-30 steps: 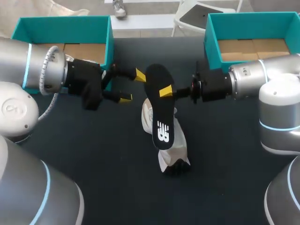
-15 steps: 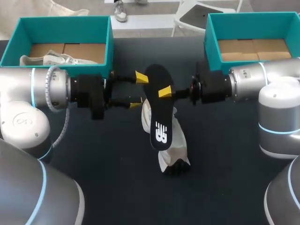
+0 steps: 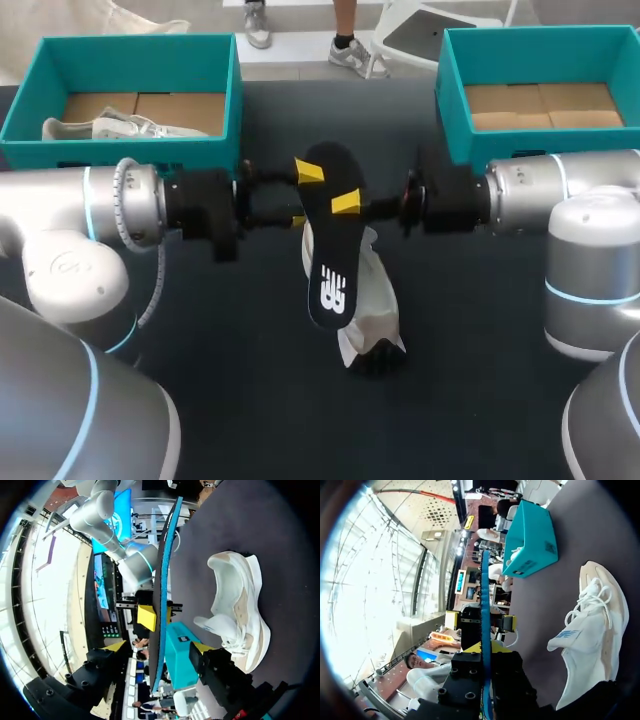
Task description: Take the shoe out of the shoebox, open the shoe tongue, remove and reinsert the insole, then place the shoe into the shoebox
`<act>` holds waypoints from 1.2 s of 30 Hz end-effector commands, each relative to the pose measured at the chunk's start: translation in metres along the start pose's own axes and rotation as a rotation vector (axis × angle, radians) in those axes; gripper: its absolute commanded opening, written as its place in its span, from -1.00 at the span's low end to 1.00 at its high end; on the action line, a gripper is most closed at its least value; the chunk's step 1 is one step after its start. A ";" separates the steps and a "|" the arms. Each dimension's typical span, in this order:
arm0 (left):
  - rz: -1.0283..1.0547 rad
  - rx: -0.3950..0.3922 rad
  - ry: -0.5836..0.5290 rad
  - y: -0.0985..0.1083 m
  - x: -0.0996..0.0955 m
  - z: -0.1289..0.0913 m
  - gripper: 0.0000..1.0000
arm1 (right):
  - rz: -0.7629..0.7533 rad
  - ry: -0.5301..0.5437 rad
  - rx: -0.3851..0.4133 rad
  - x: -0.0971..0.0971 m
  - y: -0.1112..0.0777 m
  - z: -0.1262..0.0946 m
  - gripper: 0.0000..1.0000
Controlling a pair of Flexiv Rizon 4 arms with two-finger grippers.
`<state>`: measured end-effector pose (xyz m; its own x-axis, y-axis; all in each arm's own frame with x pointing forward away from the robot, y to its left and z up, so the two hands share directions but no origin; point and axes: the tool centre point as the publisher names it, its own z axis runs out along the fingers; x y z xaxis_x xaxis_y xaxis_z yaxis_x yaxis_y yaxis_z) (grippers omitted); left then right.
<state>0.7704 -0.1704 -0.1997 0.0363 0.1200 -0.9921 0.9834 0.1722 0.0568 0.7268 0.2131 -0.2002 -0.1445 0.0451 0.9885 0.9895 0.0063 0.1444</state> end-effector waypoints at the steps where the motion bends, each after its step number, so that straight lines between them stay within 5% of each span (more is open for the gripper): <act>1: 0.003 -0.006 -0.010 0.000 0.002 0.010 0.15 | 0.015 0.025 -0.025 -0.004 -0.003 0.005 -1.00; 2: 0.002 -0.006 -0.011 0.000 0.003 0.011 0.00 | 0.016 0.029 -0.034 -0.003 -0.004 0.004 -1.00; 8: -0.007 -0.004 -0.024 -0.001 0.003 0.016 -0.01 | 0.022 0.057 -0.039 -0.003 -0.005 0.004 -1.00; 29: -0.028 0.019 -0.033 -0.005 0.010 0.030 -0.52 | 0.027 0.070 -0.052 -0.006 0.000 0.008 -1.00; 32: -0.031 0.019 -0.032 -0.005 0.011 0.030 -0.84 | 0.031 0.070 -0.049 -0.007 0.000 0.009 -1.00; 36: -0.036 0.016 -0.033 -0.004 0.012 0.030 -1.00 | 0.031 0.070 -0.052 -0.008 0.001 0.008 -1.00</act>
<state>0.7718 -0.1979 -0.2127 0.0044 0.0832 -0.9965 0.9874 0.1570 0.0175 0.7290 0.2192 -0.2085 -0.1146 -0.0266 0.9931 0.9926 -0.0440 0.1133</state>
